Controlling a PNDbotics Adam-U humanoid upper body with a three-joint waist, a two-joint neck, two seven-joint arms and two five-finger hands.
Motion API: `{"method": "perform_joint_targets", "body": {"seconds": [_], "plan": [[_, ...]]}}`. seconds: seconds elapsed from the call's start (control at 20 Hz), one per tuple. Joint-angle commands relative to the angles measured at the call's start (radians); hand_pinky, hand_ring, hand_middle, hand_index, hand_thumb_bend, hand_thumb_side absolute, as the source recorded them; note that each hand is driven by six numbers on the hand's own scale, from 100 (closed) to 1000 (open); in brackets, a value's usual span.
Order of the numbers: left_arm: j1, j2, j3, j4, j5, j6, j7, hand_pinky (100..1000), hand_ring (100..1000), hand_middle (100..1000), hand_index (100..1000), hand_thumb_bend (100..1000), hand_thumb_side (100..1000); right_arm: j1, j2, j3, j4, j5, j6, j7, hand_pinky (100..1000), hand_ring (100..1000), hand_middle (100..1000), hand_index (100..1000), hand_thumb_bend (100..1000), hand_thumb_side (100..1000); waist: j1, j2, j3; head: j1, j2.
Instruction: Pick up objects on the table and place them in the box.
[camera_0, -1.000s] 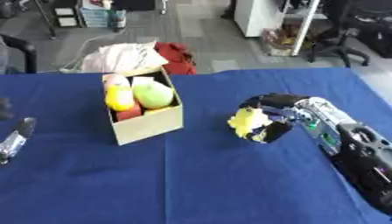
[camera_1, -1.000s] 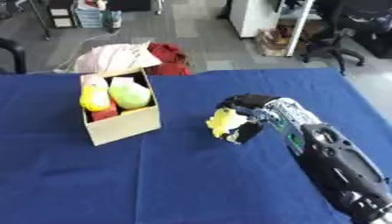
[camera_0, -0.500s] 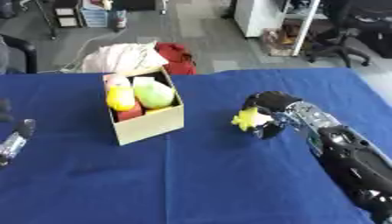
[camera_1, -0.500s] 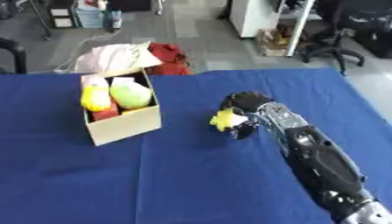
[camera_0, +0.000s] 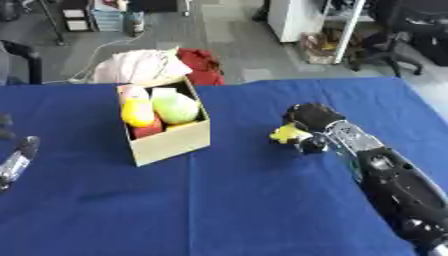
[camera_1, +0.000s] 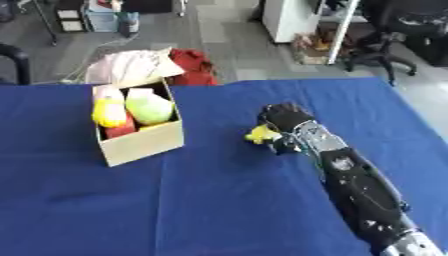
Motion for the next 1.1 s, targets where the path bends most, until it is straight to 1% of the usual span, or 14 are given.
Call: {"method": "perform_joint_targets", "body": {"seconds": [0.05,0.15,0.3,0.4,0.55,0.8,0.9,1.05,1.1], "plan": [[-0.007,0.011,0.007,-0.016,0.001,-0.001,0.000,821,647,649,739,494,417,-0.056,-0.034,-0.010,-0.098,-0.064,0.014,-0.026,618,448,408,505,100,100,0.015,-0.023,0.000,0.003,-0.008],[-0.009,0.011,0.006,-0.016,0.001,-0.002,-0.001,821,647,649,739,493,417,-0.094,-0.031,-0.013,-0.136,-0.115,0.030,-0.019,621,442,396,496,100,100,0.014,-0.023,0.003,0.003,-0.009],[-0.016,0.010,0.001,-0.018,0.002,-0.004,-0.005,821,647,649,739,493,417,-0.157,-0.006,-0.030,-0.153,-0.189,0.064,-0.019,640,447,385,489,100,100,0.013,-0.019,0.016,0.000,-0.018],[-0.024,0.008,-0.005,-0.020,0.004,-0.005,-0.010,821,647,649,739,494,416,-0.193,0.019,-0.044,-0.135,-0.215,0.088,-0.028,649,449,386,489,100,100,0.013,-0.015,0.032,-0.007,-0.024],[-0.042,0.004,-0.016,-0.026,0.008,-0.008,-0.020,821,646,649,739,494,416,-0.230,0.064,-0.077,-0.084,-0.236,0.126,-0.059,667,458,397,494,100,100,0.012,-0.004,0.067,-0.023,-0.037],[-0.075,-0.008,-0.037,-0.039,0.017,-0.014,-0.040,821,646,648,739,494,415,-0.265,0.132,-0.120,-0.003,-0.192,0.176,-0.126,697,500,461,551,100,100,0.011,0.018,0.141,-0.062,-0.062],[-0.083,-0.012,-0.042,-0.044,0.019,-0.015,-0.045,821,646,648,739,495,415,-0.274,0.155,-0.130,0.014,-0.171,0.186,-0.145,702,508,472,562,100,100,0.011,0.026,0.163,-0.075,-0.070],[-0.092,-0.016,-0.046,-0.050,0.021,-0.015,-0.050,821,646,647,739,495,414,-0.287,0.189,-0.131,0.025,-0.132,0.188,-0.159,719,552,531,626,100,100,0.010,0.037,0.191,-0.098,-0.079],[-0.094,-0.017,-0.047,-0.051,0.021,-0.015,-0.052,821,646,647,739,495,414,-0.290,0.198,-0.132,0.025,-0.119,0.188,-0.162,721,555,535,629,100,100,0.009,0.039,0.197,-0.104,-0.081]]}}
